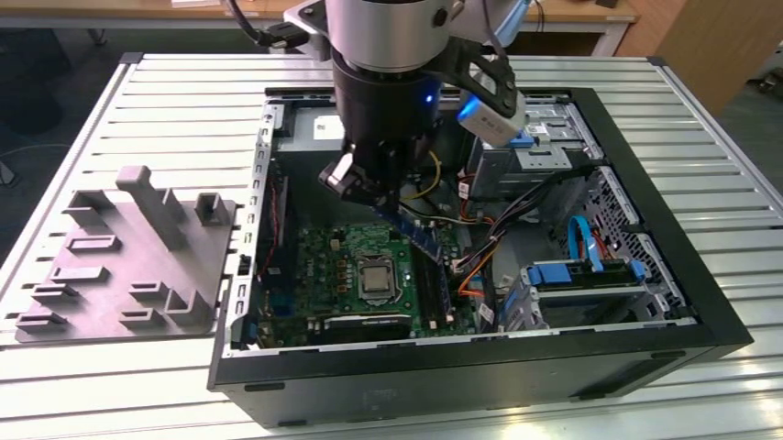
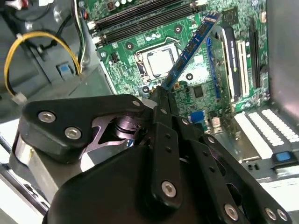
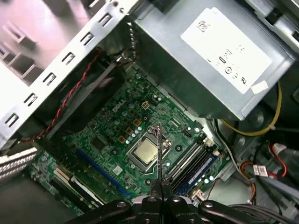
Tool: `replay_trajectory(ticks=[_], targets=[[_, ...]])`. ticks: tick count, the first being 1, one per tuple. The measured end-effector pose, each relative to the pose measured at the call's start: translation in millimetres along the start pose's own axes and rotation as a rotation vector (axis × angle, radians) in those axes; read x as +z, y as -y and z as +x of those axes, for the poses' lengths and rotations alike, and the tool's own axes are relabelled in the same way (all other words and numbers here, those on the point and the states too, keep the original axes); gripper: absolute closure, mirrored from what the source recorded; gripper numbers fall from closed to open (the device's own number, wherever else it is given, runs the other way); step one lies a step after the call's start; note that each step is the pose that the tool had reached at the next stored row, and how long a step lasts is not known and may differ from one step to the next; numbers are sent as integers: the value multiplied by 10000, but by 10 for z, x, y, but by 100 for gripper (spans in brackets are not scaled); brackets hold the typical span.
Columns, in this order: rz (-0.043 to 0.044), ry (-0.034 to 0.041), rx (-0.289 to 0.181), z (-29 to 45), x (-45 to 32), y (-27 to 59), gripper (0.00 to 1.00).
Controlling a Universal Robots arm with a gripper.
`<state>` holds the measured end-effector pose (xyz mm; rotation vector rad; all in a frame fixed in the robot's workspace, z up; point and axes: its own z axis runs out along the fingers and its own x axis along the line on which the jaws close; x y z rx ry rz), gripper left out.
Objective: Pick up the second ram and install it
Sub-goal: 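Insert the second ram into the second slot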
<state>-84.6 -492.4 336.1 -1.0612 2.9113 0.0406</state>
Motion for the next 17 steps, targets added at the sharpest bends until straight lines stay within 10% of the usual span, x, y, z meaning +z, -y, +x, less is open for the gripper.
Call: replay_trajectory(ticks=[17], targets=[[151, 31, 3081, 0, 11, 0, 88]])
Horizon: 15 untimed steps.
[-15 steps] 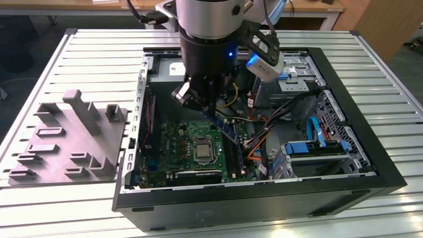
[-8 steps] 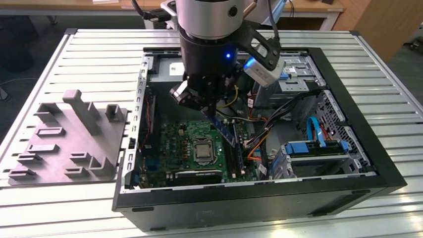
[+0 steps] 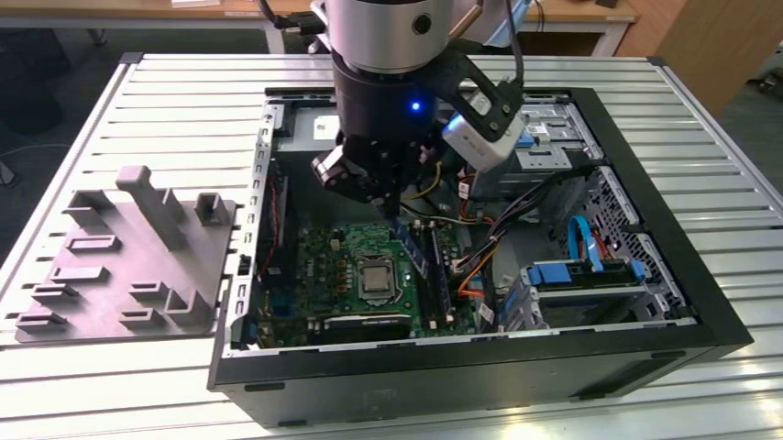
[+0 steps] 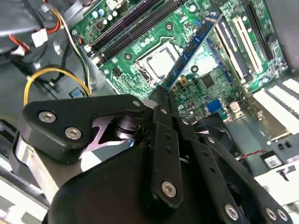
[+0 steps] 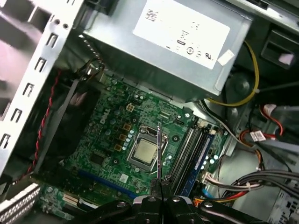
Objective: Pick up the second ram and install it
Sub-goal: 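Insert the second ram into the second slot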
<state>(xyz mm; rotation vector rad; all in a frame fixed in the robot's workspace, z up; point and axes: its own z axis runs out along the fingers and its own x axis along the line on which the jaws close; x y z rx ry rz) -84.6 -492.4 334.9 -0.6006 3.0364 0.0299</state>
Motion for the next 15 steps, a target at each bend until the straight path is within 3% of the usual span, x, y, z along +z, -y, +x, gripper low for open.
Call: replay_trajectory(ticks=[15], targets=[[134, 27, 2736, 1, 17, 0, 88]])
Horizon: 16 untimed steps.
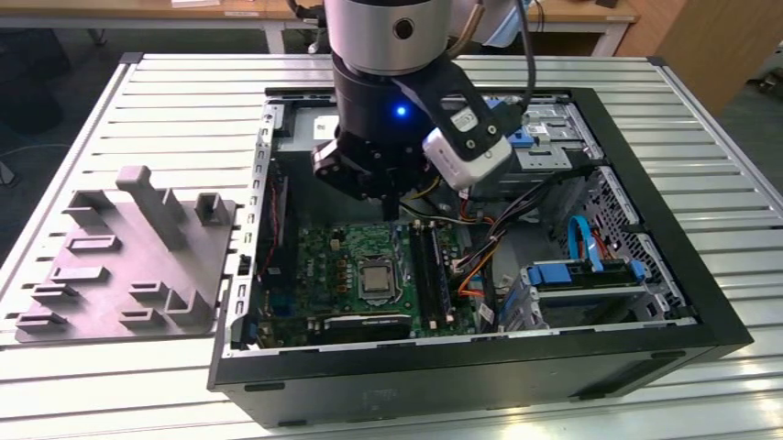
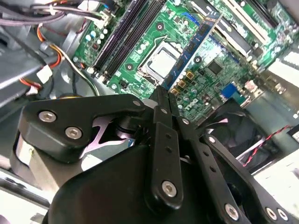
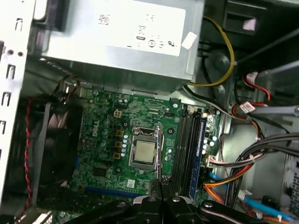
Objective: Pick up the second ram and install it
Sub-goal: 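Insert the second ram into the second slot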
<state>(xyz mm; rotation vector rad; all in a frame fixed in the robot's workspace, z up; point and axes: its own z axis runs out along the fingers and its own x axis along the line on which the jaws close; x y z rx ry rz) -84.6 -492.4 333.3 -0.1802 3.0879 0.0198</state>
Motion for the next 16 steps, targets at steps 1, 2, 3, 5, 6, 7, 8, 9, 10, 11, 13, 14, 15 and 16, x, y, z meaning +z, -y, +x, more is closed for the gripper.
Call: replay_trajectory(ticks=[1, 2, 3, 5, 6, 7, 8, 9, 10, 11, 13, 14, 15, 16], targets=[[10, 1, 181, 0, 1, 0, 88], [18, 3, 360, 0, 3, 0, 88], [27, 5, 539, 0, 4, 0, 88], [43, 7, 853, 1, 5, 0, 88], [44, 7, 874, 0, 5, 0, 88], [44, 8, 874, 0, 5, 0, 88], [43, 8, 875, 0, 6, 0, 88], [43, 9, 875, 0, 6, 0, 88], [43, 9, 876, 0, 6, 0, 88], [43, 8, 875, 0, 6, 0, 88], [42, 9, 876, 0, 6, 0, 88], [36, 10, 876, -1, 11, 0, 88], [28, 10, 876, -2, 21, 0, 88], [15, 9, 876, -3, 33, 1, 88]])
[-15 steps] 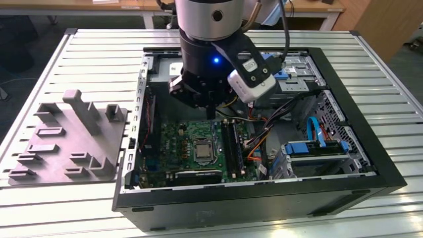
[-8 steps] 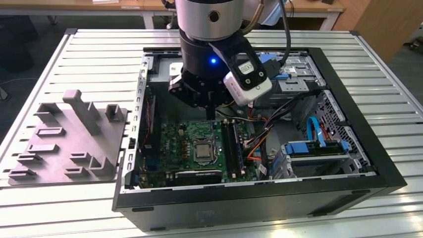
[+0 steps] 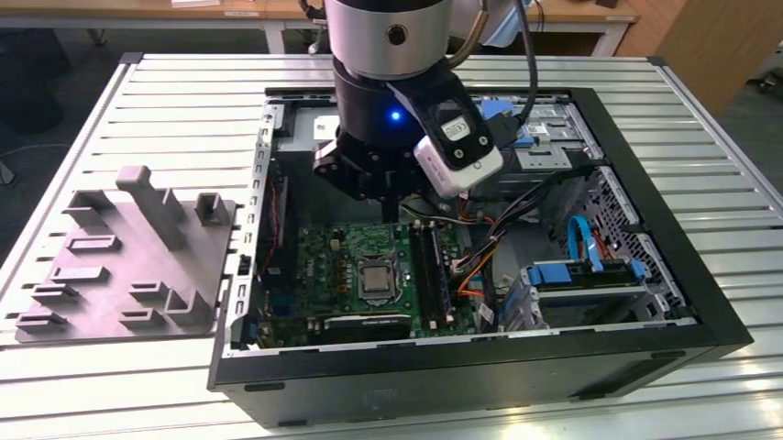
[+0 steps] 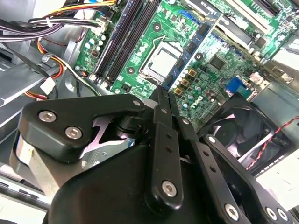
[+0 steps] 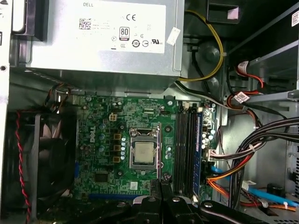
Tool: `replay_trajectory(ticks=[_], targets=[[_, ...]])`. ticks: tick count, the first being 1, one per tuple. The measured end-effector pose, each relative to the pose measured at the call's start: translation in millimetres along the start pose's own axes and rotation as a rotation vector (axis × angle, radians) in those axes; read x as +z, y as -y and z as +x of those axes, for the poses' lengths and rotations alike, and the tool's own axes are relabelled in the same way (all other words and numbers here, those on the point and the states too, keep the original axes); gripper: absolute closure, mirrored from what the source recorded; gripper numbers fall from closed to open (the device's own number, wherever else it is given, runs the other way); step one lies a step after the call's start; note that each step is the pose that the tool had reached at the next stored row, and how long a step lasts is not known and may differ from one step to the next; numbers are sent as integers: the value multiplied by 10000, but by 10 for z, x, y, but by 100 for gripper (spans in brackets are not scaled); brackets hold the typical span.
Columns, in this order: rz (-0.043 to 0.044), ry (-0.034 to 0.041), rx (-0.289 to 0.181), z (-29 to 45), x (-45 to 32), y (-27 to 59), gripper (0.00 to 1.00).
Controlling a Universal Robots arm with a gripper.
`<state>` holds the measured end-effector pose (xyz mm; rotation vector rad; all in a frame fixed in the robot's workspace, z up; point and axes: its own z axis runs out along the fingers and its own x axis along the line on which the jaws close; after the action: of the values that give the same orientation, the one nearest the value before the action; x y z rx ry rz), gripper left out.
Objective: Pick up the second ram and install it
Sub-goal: 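Insert the second ram into the second slot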
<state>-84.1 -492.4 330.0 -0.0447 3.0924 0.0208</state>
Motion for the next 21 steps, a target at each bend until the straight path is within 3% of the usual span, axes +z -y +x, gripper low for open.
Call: replay_trajectory(ticks=[2, 3, 6, 21], targets=[[-66, 1, 4, -3, 26, 1, 88], [-222, 5, 11, -6, 47, 1, 88], [-374, 11, 20, -6, 70, 1, 88], [-394, -6, 20, 1, 262, 4, 88]])
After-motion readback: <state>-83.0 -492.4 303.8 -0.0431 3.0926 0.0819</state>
